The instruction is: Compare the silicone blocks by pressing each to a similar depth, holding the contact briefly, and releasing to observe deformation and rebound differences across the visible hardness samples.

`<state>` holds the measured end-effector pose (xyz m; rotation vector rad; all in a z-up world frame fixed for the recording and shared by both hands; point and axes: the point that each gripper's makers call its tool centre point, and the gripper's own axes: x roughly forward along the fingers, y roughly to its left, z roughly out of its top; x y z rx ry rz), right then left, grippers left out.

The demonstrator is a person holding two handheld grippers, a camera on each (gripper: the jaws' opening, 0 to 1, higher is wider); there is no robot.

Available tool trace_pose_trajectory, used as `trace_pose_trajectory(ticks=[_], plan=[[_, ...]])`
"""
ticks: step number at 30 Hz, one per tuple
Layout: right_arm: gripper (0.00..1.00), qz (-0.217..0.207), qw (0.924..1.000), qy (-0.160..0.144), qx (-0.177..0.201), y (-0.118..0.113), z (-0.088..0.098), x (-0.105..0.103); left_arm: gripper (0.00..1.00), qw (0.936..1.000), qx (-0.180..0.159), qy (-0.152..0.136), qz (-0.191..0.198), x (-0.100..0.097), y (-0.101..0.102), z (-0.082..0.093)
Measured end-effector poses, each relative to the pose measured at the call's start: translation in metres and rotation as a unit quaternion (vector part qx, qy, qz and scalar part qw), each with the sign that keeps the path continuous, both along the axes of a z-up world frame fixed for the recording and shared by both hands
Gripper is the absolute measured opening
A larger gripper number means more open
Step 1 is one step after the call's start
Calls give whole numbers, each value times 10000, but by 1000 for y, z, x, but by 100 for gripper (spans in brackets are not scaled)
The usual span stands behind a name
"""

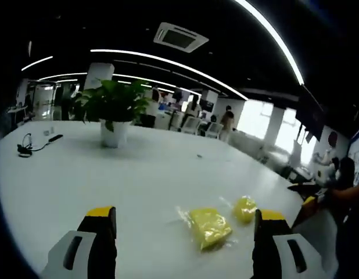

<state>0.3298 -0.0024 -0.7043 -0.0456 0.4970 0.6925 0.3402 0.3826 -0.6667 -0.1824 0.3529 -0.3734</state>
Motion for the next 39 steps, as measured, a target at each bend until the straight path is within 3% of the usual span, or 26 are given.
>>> trace_pose_trajectory(ticks=[5, 15, 26, 31, 39], plan=[[96, -185, 9998, 28, 91, -9, -1, -1, 100, 9998, 139, 6, -153, 1, -4, 0], [96, -182, 9998, -12, 69, -6, -1, -2, 100, 9998, 57, 10, -188, 1, -11, 1], [96, -199, 9997, -105, 58, -4, 4, 6, 100, 9992, 253, 15, -303, 6, -8, 2], [96, -196, 9998, -75, 5, -5, 0, 4, 100, 9984, 376, 87, -414, 2, -10, -6], [96, -159, 9999, 20, -49, -14, -1, 1, 100, 9991, 233, 122, -320, 1, -6, -9]])
